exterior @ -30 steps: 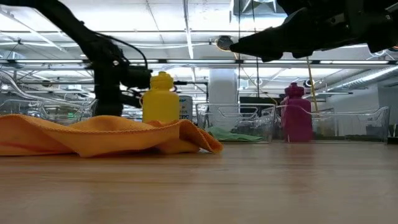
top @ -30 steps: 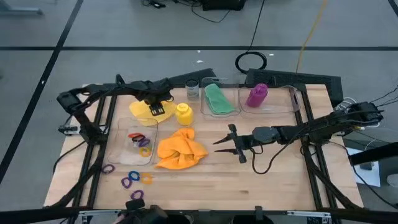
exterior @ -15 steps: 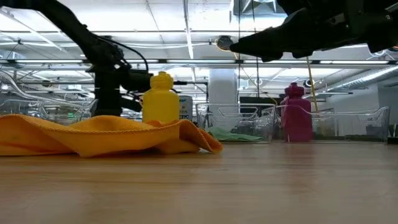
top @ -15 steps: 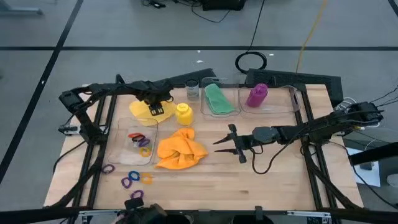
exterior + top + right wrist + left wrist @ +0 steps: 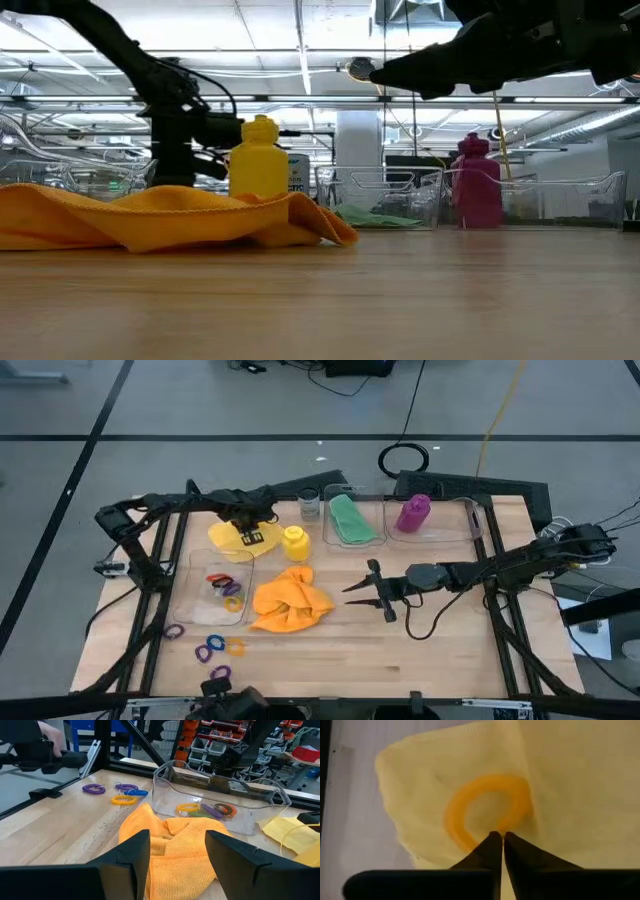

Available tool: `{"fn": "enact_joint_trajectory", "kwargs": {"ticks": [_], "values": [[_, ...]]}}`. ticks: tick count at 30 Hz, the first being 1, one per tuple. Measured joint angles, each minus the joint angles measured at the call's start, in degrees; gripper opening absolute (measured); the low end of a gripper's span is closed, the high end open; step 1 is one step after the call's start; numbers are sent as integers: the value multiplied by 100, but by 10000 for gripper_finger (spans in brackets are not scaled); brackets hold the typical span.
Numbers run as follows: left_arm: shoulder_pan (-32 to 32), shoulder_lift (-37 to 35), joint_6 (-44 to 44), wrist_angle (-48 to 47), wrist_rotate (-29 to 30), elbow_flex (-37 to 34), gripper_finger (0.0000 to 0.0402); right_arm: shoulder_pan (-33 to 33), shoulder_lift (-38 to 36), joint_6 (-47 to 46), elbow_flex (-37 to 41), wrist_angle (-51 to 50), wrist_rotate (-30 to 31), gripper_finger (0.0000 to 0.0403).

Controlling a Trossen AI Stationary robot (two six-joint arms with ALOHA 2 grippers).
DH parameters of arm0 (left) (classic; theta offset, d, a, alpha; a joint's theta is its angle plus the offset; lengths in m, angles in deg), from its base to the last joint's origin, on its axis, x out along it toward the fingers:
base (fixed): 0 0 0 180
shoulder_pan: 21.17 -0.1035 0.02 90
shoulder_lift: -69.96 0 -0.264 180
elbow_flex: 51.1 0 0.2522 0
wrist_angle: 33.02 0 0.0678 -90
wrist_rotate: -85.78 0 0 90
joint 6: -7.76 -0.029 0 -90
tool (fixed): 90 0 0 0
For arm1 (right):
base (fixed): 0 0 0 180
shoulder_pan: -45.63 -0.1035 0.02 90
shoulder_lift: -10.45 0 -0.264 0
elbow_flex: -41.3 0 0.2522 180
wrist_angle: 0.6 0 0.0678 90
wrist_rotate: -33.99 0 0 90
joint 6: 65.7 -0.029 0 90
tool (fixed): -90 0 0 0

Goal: Pick & Place Sports Items
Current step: Put the top yellow spring keychain into the bottom transparent bin

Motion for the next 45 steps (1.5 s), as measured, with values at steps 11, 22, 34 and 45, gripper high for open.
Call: {"fn": "enact_joint_trajectory", "kwargs": {"ticks": [11,22,34,45], "values": [[13,-110,-6,-144,112,256,1,0,2,0,1,0,2,134],[47,-1221,150,-956,107,325,1,1,2,2,0,-2,0,134],[1123,-3609,1495,-2278,-586,327,0,2,2,124,0,-2,2,134],[3635,-4123,4027,-2942,-376,-224,0,0,2,314,0,-2,2,134]]}}
